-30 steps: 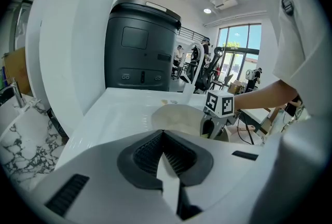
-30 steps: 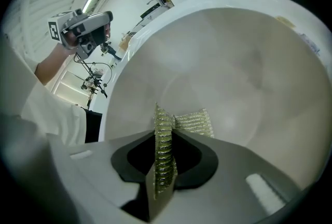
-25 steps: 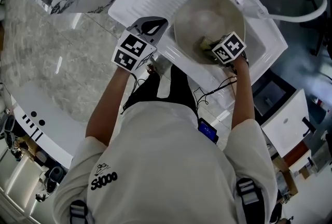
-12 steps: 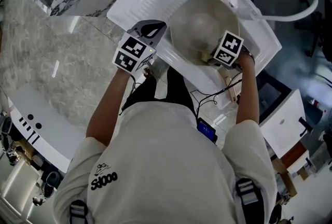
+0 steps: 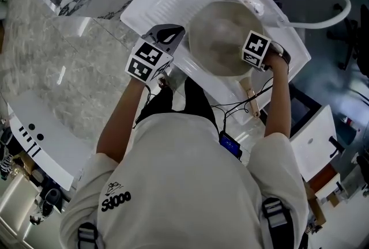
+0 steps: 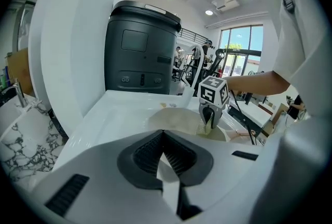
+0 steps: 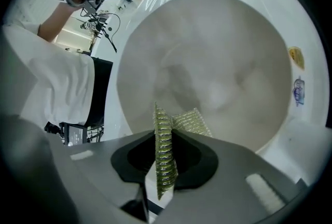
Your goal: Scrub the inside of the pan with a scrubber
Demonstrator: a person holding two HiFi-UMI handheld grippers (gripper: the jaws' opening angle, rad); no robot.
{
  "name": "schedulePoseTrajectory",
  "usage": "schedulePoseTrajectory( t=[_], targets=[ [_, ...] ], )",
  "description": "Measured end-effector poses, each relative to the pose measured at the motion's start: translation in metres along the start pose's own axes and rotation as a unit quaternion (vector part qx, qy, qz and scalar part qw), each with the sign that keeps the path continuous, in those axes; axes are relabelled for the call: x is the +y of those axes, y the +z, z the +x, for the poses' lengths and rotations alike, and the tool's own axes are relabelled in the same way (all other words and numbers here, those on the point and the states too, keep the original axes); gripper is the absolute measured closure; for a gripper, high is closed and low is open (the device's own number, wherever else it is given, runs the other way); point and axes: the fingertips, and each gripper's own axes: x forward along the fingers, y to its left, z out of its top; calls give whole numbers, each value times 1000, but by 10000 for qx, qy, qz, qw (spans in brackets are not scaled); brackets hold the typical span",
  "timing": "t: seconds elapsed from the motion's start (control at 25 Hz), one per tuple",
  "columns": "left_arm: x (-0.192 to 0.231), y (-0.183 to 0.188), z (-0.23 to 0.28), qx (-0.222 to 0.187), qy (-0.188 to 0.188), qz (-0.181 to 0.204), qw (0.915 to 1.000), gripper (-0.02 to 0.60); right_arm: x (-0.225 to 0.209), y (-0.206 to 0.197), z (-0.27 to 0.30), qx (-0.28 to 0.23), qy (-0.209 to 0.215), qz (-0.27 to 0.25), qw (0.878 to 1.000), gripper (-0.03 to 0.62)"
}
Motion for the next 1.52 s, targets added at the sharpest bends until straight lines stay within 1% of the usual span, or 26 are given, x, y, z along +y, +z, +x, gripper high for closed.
schedulePoseTrajectory(
  t=[0.12, 0.28, 0.36, 0.44, 0.52, 0.64, 0.76, 0.88, 1.04, 1.16, 1.24, 1.36, 1.44, 1.52],
  targets=[
    [0, -1, -2, 4, 38, -28, 10000, 581, -20, -2, -1, 151, -479, -36, 9987, 513],
    [-1, 1, -2, 12, 80, -22, 10000, 581, -41, 3, 0, 148, -991, -22, 9950, 513],
    [-1, 2, -2, 2, 99, -28, 9999, 581, -48, 9, 2, 17, -1236, -26, 9923, 513],
    [-3, 1, -3, 1, 107, -56, 9999, 581, -56, 18, 3, -227, -1550, 11, 9877, 513],
    [-3, 0, -3, -5, 104, -70, 9999, 581, -70, 25, -2, -435, -1994, 38, 9789, 513],
    [-2, 1, -3, -34, 90, -63, 9999, 581, -92, 36, -11, -643, -2674, -4, 9614, 513],
    [-5, 3, -2, -107, 44, -52, 9999, 581, -100, 46, -20, -755, -3199, -93, 9444, 513],
    [-7, 5, -4, -213, -20, -56, 9998, 581, -90, 54, -33, -1072, -3426, -67, 9333, 513],
    [-8, 14, -9, -439, -149, 6, 9989, 581, -72, 48, -63, -1528, -3631, 248, 9188, 513],
    [-5, 23, -17, -630, -190, 109, 9978, 581, -61, 38, -95, -1798, -3882, 583, 9020, 514],
    [0, 26, -24, -741, -205, 121, 9970, 581, -47, 34, -118, -2040, -4061, 837, 8868, 514],
    [5, 34, -35, -910, -230, 149, 9955, 581, -21, 31, -154, -2633, -4201, 1285, 8589, 514],
    [2, 47, -40, -1022, -333, 340, 9936, 581, -1, 23, -175, -3017, -4216, 1690, 8383, 513],
    [-4, 64, -44, -1148, -474, 614, 9904, 581, 18, 10, -191, -3321, -4267, 2064, 8155, 513]
  ],
)
